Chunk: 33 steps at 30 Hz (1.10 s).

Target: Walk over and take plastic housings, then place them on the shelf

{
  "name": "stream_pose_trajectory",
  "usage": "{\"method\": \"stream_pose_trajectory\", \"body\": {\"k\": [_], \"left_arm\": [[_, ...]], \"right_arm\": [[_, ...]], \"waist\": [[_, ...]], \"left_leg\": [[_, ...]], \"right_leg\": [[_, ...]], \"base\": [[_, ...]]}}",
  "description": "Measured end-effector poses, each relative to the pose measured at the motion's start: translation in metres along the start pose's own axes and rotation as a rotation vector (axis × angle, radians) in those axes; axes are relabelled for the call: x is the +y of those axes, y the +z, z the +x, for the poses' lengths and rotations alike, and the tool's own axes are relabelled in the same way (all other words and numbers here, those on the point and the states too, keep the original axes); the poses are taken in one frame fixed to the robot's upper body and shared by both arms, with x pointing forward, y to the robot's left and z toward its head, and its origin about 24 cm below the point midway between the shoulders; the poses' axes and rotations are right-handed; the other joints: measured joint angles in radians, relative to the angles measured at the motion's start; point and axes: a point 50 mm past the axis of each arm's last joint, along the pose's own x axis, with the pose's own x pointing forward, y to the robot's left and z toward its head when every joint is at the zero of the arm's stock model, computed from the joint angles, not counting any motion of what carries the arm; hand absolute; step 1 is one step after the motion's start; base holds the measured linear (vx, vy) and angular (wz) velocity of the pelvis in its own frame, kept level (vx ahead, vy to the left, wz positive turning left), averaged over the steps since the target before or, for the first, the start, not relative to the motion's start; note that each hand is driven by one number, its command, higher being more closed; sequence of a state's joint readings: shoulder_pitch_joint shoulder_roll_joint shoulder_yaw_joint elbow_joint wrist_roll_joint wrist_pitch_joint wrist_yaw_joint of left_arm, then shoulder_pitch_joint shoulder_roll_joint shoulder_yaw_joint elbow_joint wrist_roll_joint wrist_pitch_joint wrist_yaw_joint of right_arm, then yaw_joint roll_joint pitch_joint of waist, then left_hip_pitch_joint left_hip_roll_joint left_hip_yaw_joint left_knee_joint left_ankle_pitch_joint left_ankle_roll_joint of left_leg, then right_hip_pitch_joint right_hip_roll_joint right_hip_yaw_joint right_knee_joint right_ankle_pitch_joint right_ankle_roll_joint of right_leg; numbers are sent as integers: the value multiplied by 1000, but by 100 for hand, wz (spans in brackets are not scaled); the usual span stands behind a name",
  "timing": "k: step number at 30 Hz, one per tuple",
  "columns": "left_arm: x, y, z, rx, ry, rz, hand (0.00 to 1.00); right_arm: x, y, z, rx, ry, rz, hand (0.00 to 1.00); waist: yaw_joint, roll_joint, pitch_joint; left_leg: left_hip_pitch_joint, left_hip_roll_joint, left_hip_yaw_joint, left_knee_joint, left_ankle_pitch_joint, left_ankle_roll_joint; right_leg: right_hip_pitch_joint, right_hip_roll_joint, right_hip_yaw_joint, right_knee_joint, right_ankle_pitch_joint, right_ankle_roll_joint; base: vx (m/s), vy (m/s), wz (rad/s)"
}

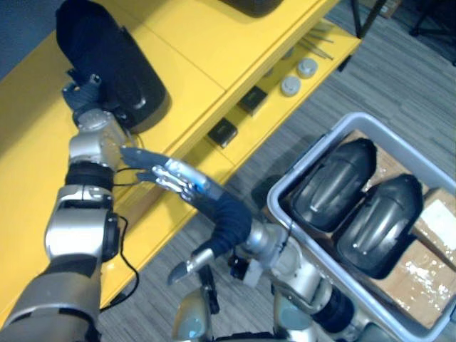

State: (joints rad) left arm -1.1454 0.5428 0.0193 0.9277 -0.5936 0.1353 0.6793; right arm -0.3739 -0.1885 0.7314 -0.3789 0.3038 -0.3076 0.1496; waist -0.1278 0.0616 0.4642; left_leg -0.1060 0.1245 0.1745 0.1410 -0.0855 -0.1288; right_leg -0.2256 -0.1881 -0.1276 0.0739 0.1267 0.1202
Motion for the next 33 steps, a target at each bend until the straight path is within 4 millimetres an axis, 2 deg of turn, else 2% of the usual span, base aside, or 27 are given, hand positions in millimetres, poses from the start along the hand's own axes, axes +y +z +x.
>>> {"method": "stream_pose_trajectory", "body": {"k": [6, 9, 12, 14, 16, 18, 23, 24, 26, 29, 33], "left_arm": [[3, 3, 0, -9, 63, -114, 0], [9, 5, 2, -26, 126, -149, 0], [12, 10, 2, -42, 173, -238, 0], [14, 12, 1, -49, 201, -305, 0], [16, 18, 1, -84, 228, -362, 0], [14, 33, -3, -148, 243, -410, 0], [7, 66, -17, -344, 156, -466, 0], [11, 63, -19, -388, 130, -448, 0], [20, 56, -22, -422, 88, -452, 0], [48, 27, -32, -471, 44, -448, 0], [101, -11, -70, -571, 24, -360, 0]], "right_arm": [[-4, 1, 0, -4, -33, -10, 0], [-4, 1, -1, -4, -36, -9, 0], [-4, 1, -3, -2, -57, -4, 0], [-4, 0, -7, 1, -81, 4, 0], [-3, 0, -12, 8, -109, 15, 0], [-3, 1, -21, 8, -151, 8, 0], [-8, -1, -37, 37, -219, -63, 0], [-8, -3, -39, 47, -226, -69, 0], [-12, -7, -44, 77, -243, -94, 0], [-20, -14, -60, 152, -320, -143, 0], [-36, -16, -82, 234, -439, -235, 0]], "waist": [[-4, -2, 1], [-6, -14, 8], [-24, -18, 10], [-25, -21, 11], [-36, -26, 9], [-48, -35, 5], [-58, -54, -18], [-58, -53, -61], [-59, -51, -92], [-43, -41, -176], [14, -24, -253]], "left_leg": [[3, 1, 7, -9, 0, 0], [18, 1, 31, -13, 0, 0], [21, 2, 33, -18, 0, 0], [38, 3, 47, -32, 1, -2], [45, 4, 55, -36, 1, -2], [60, 4, 64, -47, 1, -2], [143, 7, 96, -73, 1, -2], [139, 10, 97, -79, 1, -2], [167, 15, 96, -98, 1, -2], [200, 19, 76, -115, 1, -2], [227, 19, 14, -125, 1, -2]], "right_leg": [[-5, 2, 6, 0, 2, 1], [-6, 5, 26, 0, 3, 2], [-6, 7, 27, 0, 3, 2], [-6, 11, 41, 0, 3, 2], [-5, 14, 48, -1, 3, 2], [1, 16, 54, -3, 3, 1], [91, 26, 68, -53, 6, 5], [92, 30, 64, -70, 9, 6], [129, 35, 45, -94, 14, 4], [188, 37, 10, -127, 14, 4], [267, 30, -74, -154, 12, 7]], "base": [[1, 1, -2], [-1, 3, -16], [-2, 1, -3], [16, 0, -17], [27, 1, -16], [43, 8, -11], [41, 15, -13], [75, -17, 4], [92, -11, 10], [72, 12, 27], [37, 25, 49]]}}
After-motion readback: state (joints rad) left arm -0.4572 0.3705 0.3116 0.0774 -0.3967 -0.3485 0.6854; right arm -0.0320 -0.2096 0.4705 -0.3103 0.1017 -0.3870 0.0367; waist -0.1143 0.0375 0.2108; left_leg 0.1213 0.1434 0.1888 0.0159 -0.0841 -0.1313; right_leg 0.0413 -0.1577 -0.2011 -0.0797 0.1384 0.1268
